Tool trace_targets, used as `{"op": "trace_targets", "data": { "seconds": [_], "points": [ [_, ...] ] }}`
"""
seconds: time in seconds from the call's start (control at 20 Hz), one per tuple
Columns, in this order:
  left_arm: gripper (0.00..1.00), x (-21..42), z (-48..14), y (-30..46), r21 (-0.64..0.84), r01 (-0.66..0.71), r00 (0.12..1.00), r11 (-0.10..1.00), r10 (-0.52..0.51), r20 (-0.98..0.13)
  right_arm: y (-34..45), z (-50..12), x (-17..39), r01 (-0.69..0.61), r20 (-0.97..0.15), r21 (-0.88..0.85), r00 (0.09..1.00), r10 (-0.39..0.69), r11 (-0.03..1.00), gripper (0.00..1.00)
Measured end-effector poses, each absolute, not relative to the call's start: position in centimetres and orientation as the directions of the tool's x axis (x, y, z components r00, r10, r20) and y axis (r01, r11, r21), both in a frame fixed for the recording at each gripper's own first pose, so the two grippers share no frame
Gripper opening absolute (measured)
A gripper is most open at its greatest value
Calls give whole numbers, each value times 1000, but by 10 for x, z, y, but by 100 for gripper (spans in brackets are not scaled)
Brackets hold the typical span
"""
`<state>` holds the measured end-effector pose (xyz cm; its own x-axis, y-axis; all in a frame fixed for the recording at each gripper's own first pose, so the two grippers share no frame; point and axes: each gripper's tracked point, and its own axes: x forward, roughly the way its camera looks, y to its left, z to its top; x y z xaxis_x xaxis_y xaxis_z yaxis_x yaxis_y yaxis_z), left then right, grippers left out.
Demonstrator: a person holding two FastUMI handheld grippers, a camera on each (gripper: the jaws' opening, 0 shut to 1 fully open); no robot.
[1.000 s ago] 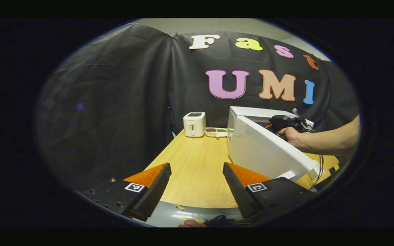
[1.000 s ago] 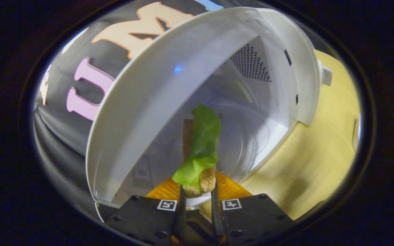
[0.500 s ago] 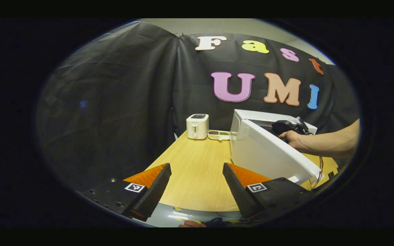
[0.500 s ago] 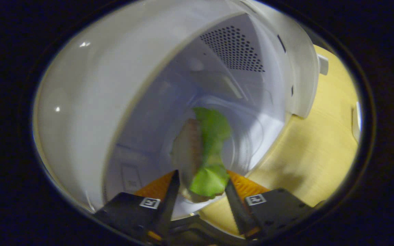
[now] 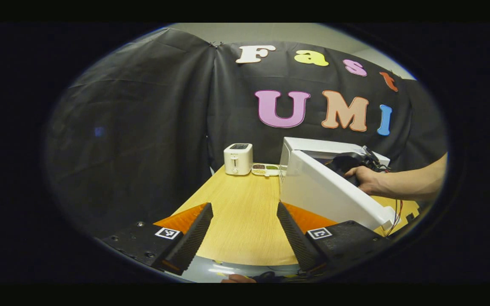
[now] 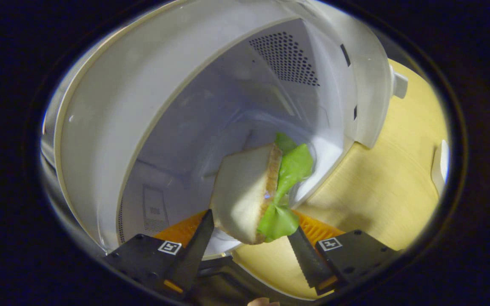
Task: Open the microwave oven with the left hand, put the food in, and close the microwave oven.
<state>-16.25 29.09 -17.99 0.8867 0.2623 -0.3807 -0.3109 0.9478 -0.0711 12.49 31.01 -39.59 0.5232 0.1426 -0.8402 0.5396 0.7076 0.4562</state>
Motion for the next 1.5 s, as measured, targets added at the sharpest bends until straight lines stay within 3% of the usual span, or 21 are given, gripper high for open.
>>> {"op": "trace_targets", "data": {
  "seconds": [0.2, 0.25, 0.3, 0.4, 0.45, 0.55, 0.6, 0.65, 0.9, 0.95, 1.0, 1.25, 1.3, 1.5],
  "points": [
    [93, -160, -180, 286, -81, -297, 893, 951, 247, -377, 291, -388, 122, 535, -839, 444, 530, 124, 719, 99],
    [93, -159, -179, 284, -82, -291, 895, 953, 241, -375, 287, -389, 121, 536, -842, 441, 524, 125, 720, 92],
    [93, -155, -178, 282, -82, -284, 898, 955, 235, -372, 286, -388, 122, 543, -844, 443, 521, 128, 713, 100],
    [93, -151, -177, 277, -74, -265, 902, 961, 220, -371, 288, -384, 123, 552, -842, 453, 523, 133, 700, 100],
    [93, -151, -176, 276, -66, -258, 905, 964, 217, -367, 291, -381, 121, 551, -843, 456, 520, 139, 699, 92],
    [93, -153, -174, 277, -55, -259, 907, 964, 223, -357, 288, -378, 109, 569, -861, 427, 492, 125, 703, 92],
    [93, -154, -174, 278, -59, -265, 906, 963, 227, -357, 286, -375, 104, 579, -869, 417, 478, 123, 701, 100],
    [93, -155, -176, 279, -68, -273, 903, 960, 231, -363, 284, -374, 102, 578, -871, 417, 475, 127, 702, 92],
    [93, -154, -181, 277, -87, -275, 899, 958, 224, -376, 286, -383, 123, 573, -853, 463, 494, 165, 677, 92],
    [93, -152, -181, 277, -75, -267, 900, 961, 221, -375, 286, -383, 124, 571, -848, 475, 500, 174, 670, 100],
    [93, -151, -180, 277, -66, -260, 903, 963, 218, -371, 287, -377, 126, 558, -833, 497, 520, 186, 664, 92],
    [93, -143, -184, 266, -77, -219, 911, 973, 175, -374, 255, -347, 108, 483, -805, 504, 563, 187, 716, 92],
    [90, -142, -188, 262, -77, -205, 912, 976, 162, -377, 244, -337, 105, 460, -789, 510, 586, 182, 727, 92],
    [93, -139, -199, 260, -35, -164, 910, 986, 138, -392, 211, -288, 93, 254, -662, 519, 724, 195, 816, 91]
  ]
}}
